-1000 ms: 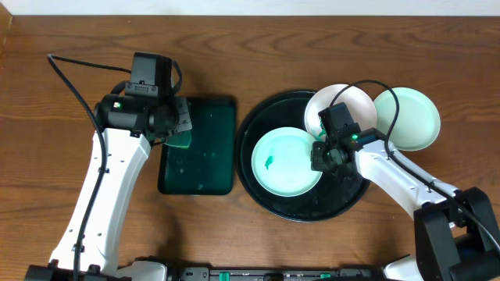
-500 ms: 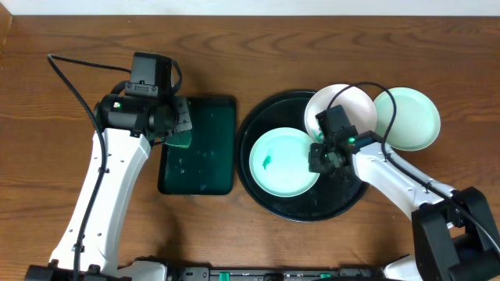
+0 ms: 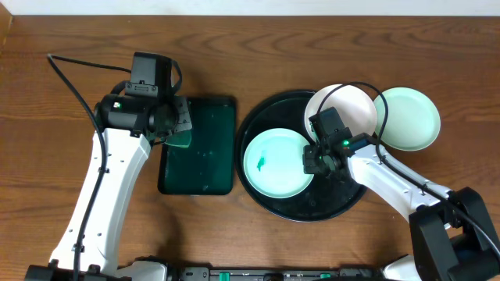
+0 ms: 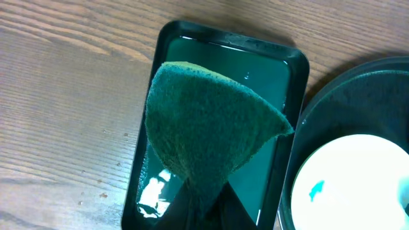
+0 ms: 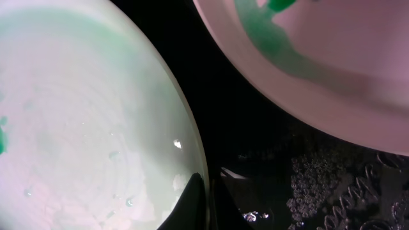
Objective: Clean dirty plates on tray and stack at the side
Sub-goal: 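Carry the sponge with the left gripper onto the mint plate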
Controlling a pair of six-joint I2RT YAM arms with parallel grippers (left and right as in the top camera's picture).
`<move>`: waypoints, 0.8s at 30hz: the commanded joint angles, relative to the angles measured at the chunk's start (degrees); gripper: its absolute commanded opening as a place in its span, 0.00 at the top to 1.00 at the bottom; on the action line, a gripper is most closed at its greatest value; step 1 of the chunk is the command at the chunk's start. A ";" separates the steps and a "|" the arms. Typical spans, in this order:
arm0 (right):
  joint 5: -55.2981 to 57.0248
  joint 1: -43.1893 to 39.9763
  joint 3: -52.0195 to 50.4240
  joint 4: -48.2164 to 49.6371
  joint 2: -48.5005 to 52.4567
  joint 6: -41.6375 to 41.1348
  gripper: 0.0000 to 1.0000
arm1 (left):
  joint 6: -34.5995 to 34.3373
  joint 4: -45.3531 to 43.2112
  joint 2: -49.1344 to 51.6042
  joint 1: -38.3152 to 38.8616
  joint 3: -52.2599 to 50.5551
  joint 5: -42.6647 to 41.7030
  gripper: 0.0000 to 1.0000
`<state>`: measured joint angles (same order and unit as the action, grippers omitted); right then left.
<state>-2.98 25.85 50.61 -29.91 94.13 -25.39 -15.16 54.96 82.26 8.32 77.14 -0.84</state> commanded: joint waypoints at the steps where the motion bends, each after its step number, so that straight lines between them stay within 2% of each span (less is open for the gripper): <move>1: 0.17 0.35 -0.46 0.37 -0.59 1.22 0.99 | 0.15 -0.92 -0.15 1.81 -0.26 5.55 0.93; 4: 0.17 0.35 -0.46 0.70 -0.13 1.22 0.99 | 0.15 -1.92 -0.07 4.13 0.13 8.85 0.93; 8: 0.15 0.35 -0.46 0.79 0.17 1.22 0.99 | 0.07 -2.32 0.76 7.43 0.72 8.66 0.93; 12: 0.15 0.35 -0.46 0.79 0.20 1.22 0.99 | -0.68 -2.45 2.86 11.30 0.72 2.82 0.93; 17: 0.17 0.35 -0.46 0.76 0.20 1.25 0.99 | -5.55 -2.56 7.04 15.30 0.70 -4.57 0.93; 20: 0.17 0.35 -0.46 0.79 0.20 1.25 0.99 | -8.98 -2.62 9.68 17.88 0.70 -6.27 0.93; 24: 0.17 0.35 -0.46 0.79 0.20 1.25 0.99 | -10.29 -3.28 12.90 21.40 0.70 -6.25 0.93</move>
<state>-2.96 25.85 50.59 -29.23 94.13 -25.17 -22.37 52.18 93.60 27.59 77.14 -5.30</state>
